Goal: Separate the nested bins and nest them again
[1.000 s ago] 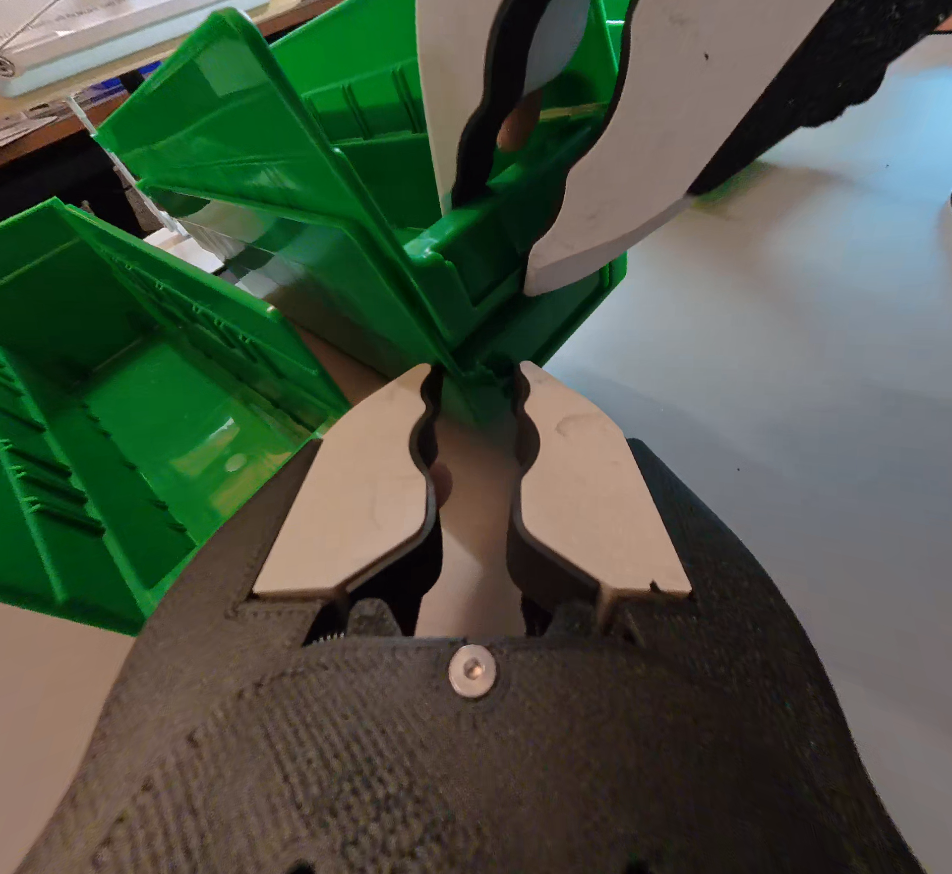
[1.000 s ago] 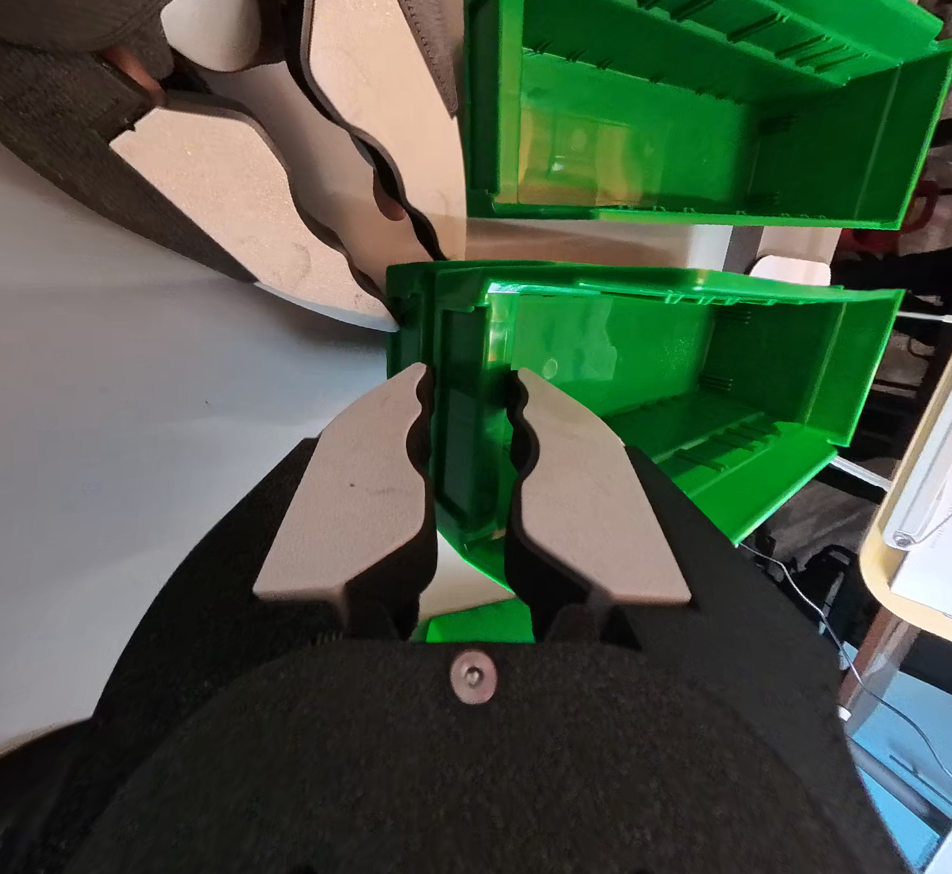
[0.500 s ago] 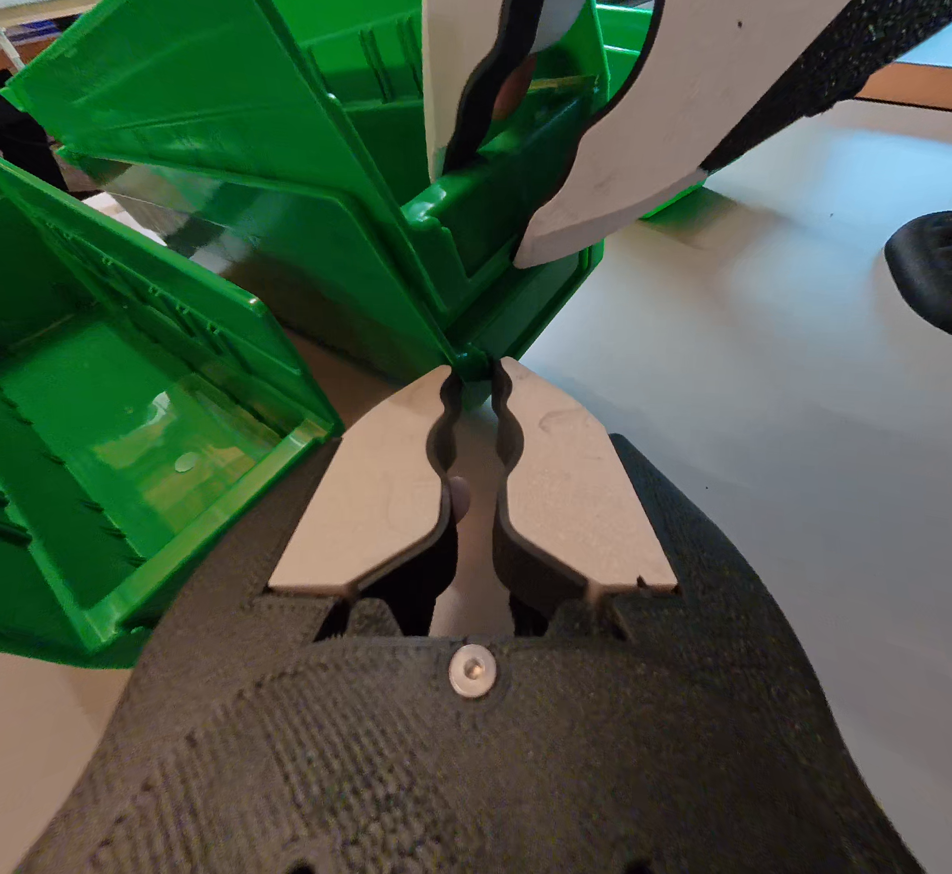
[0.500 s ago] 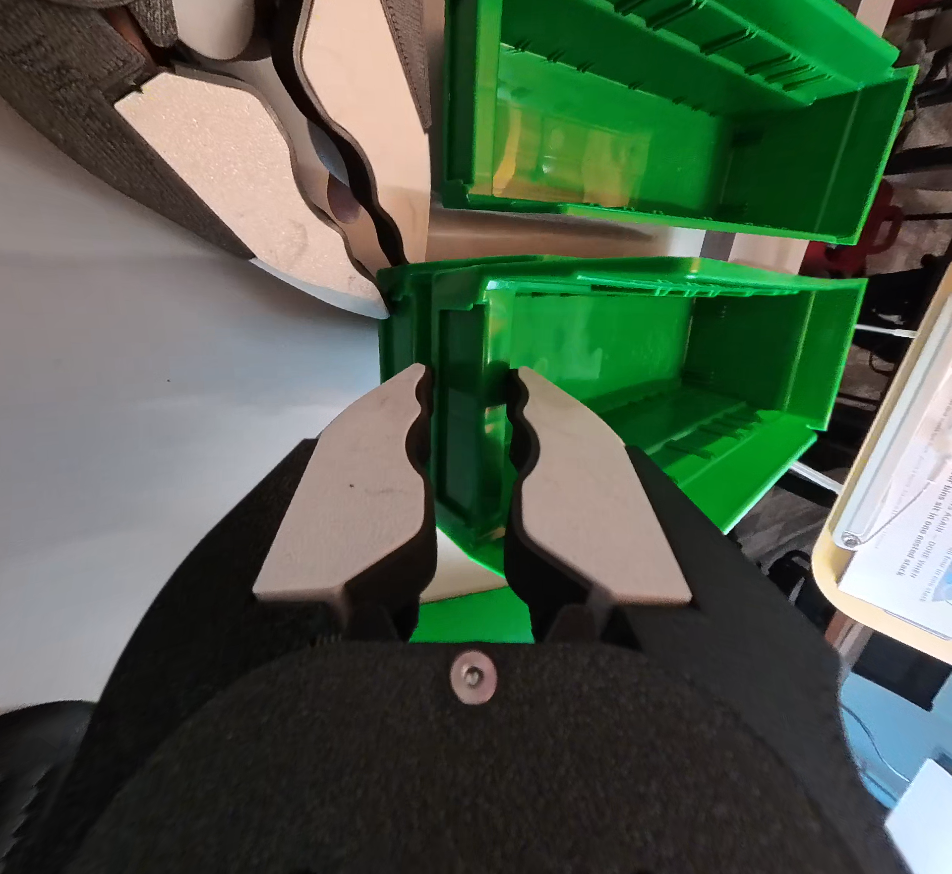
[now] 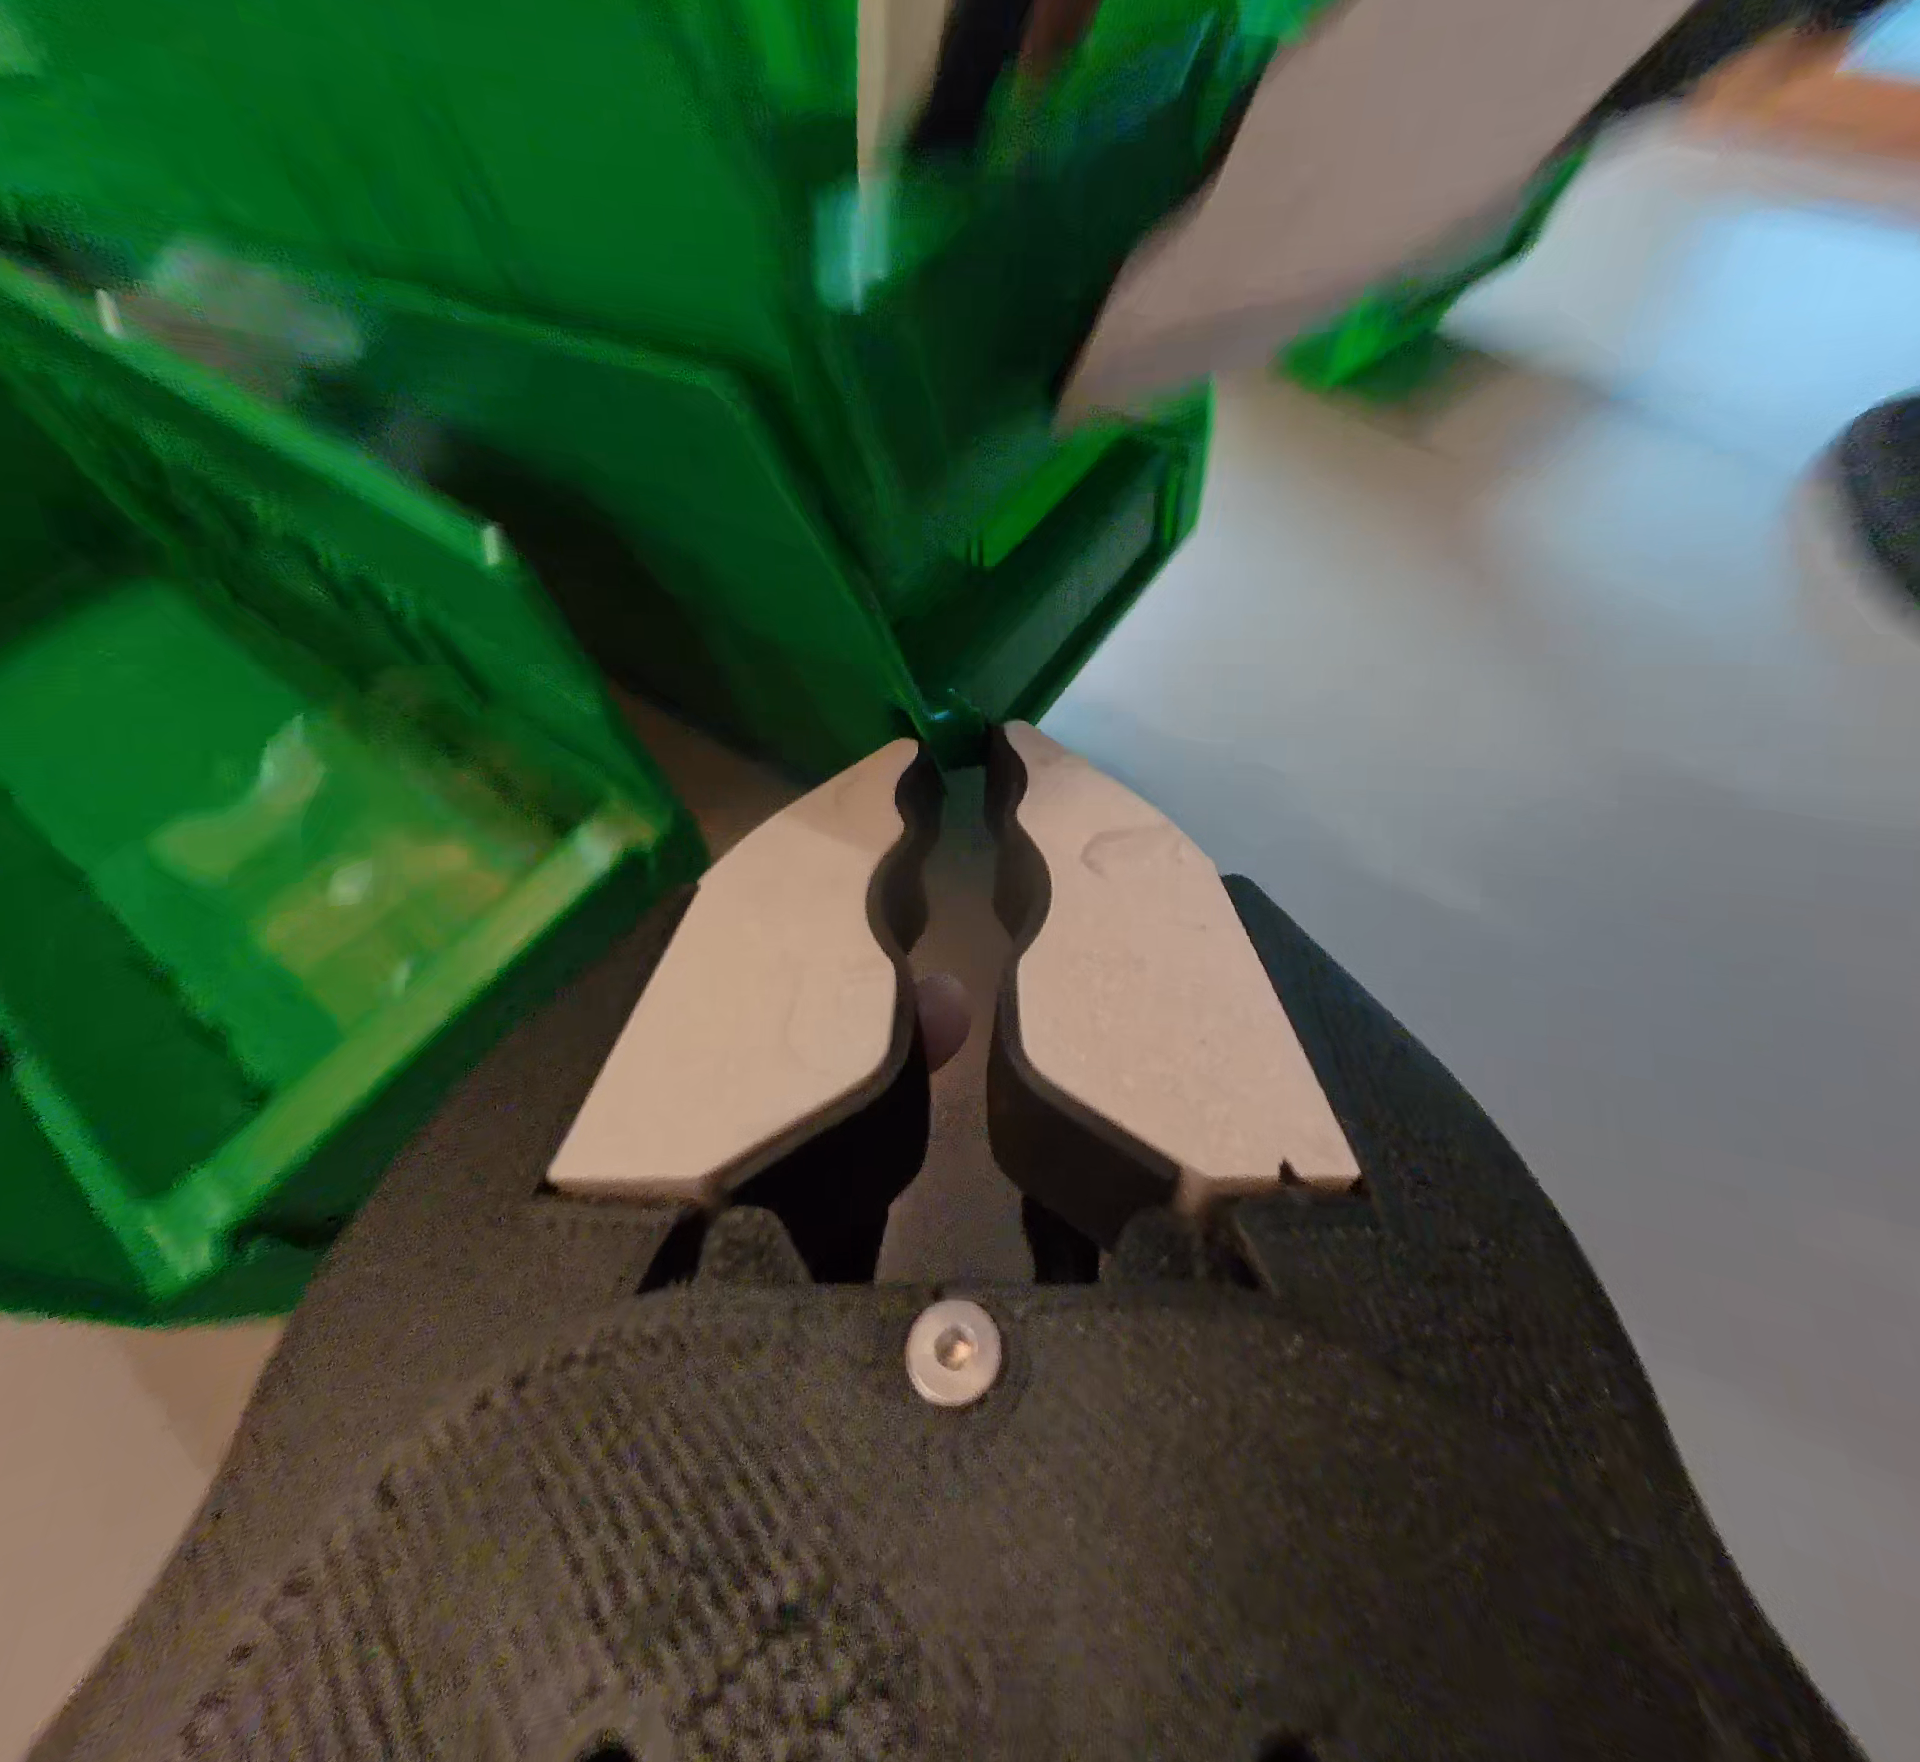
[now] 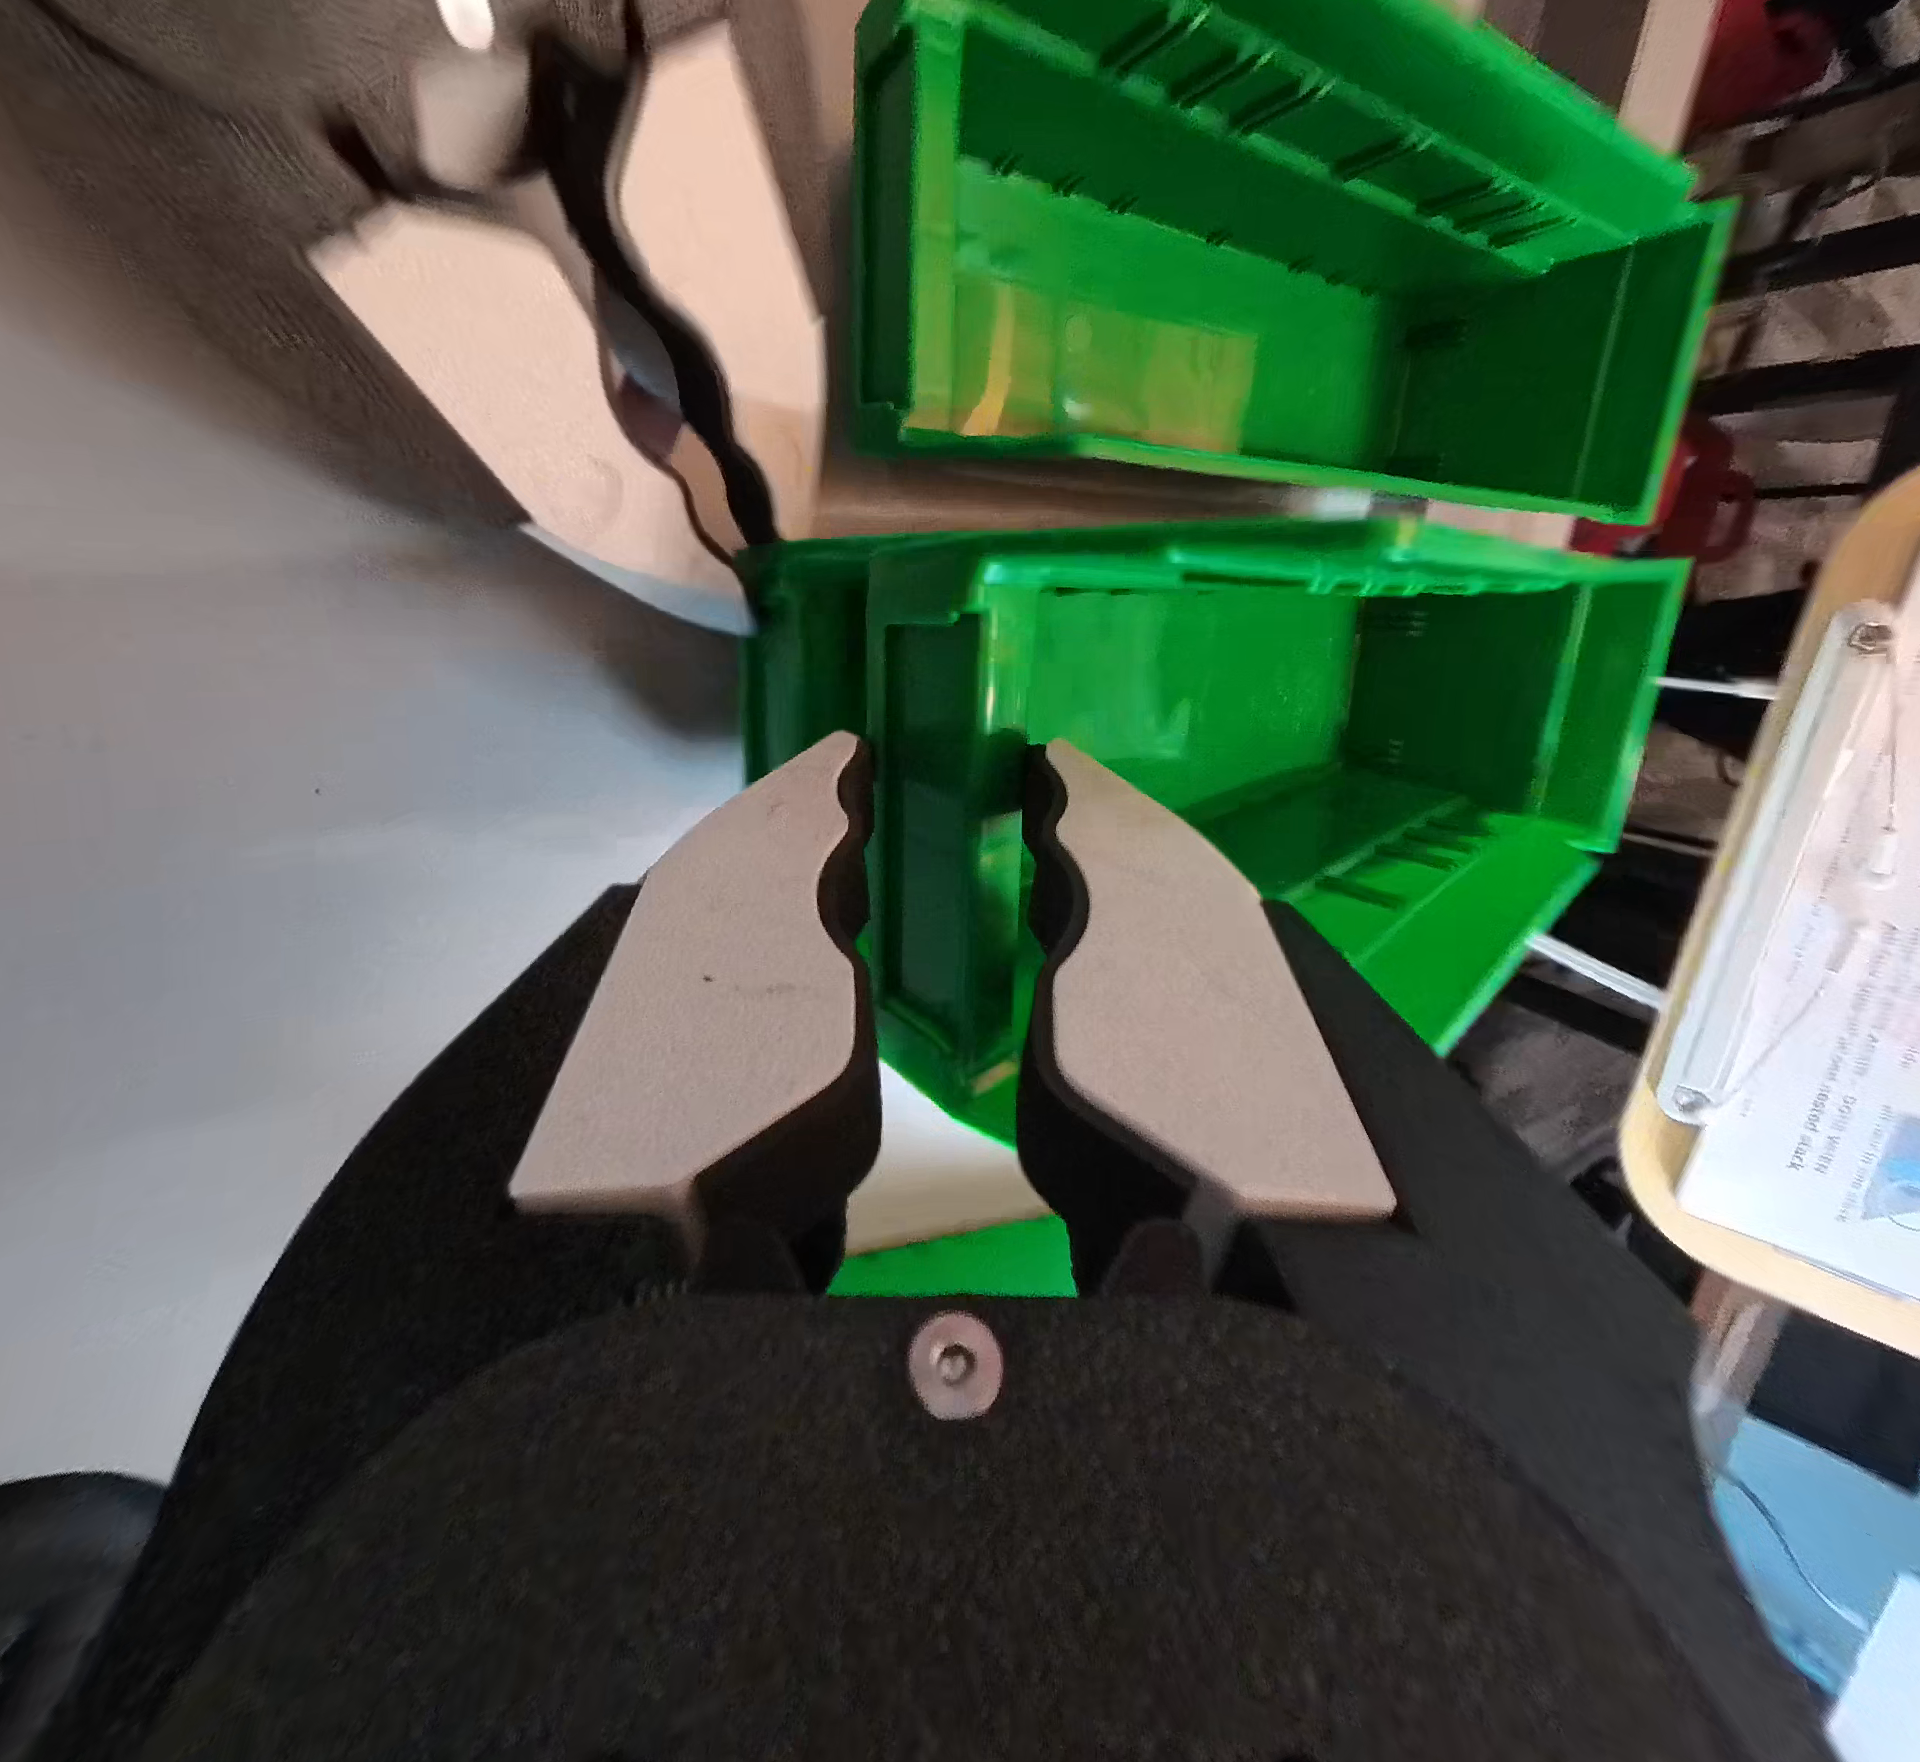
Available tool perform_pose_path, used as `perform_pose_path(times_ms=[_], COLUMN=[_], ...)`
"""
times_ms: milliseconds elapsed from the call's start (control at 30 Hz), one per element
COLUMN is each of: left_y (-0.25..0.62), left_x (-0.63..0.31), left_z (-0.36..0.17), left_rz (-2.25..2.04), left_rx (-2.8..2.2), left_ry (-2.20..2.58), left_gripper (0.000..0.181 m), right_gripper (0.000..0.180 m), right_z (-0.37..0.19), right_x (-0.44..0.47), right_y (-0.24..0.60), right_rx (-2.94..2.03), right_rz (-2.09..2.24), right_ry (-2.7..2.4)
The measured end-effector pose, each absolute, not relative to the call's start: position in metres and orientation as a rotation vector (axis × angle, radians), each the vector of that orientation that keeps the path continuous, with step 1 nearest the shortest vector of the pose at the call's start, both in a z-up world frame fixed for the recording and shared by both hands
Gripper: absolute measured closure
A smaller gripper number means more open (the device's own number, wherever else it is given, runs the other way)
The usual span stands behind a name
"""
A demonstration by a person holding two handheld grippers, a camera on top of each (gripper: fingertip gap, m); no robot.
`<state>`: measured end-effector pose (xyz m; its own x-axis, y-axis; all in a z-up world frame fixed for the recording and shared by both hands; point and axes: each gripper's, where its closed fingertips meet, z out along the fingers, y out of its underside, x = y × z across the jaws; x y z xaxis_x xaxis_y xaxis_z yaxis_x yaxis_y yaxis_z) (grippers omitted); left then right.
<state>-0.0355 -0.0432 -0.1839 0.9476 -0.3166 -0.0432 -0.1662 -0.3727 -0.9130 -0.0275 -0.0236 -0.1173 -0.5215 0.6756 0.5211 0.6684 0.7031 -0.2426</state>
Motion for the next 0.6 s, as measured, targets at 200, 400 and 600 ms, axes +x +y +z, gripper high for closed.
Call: perform_pose_path(times_ms=[200,400,600], left_y=[-0.051,-0.046,-0.049], left_x=[-0.026,-0.038,-0.040], left_z=[-0.186,-0.196,-0.195], left_rz=[-0.202,-0.158,-0.096], left_rx=[-1.980,-2.019,-2.010], left_ry=[0.371,0.324,0.360], left_gripper=[0.173,0.172,0.156], right_gripper=[0.152,0.154,0.154], right_z=[-0.064,-0.019,-0.006], right_x=[-0.010,-0.008,-0.007], right_y=[-0.017,0.003,0.005], right_rx=[-0.966,-0.967,-0.970], right_rz=[-0.017,-0.001,0.067], right_ry=[-2.227,-2.031,-2.022])
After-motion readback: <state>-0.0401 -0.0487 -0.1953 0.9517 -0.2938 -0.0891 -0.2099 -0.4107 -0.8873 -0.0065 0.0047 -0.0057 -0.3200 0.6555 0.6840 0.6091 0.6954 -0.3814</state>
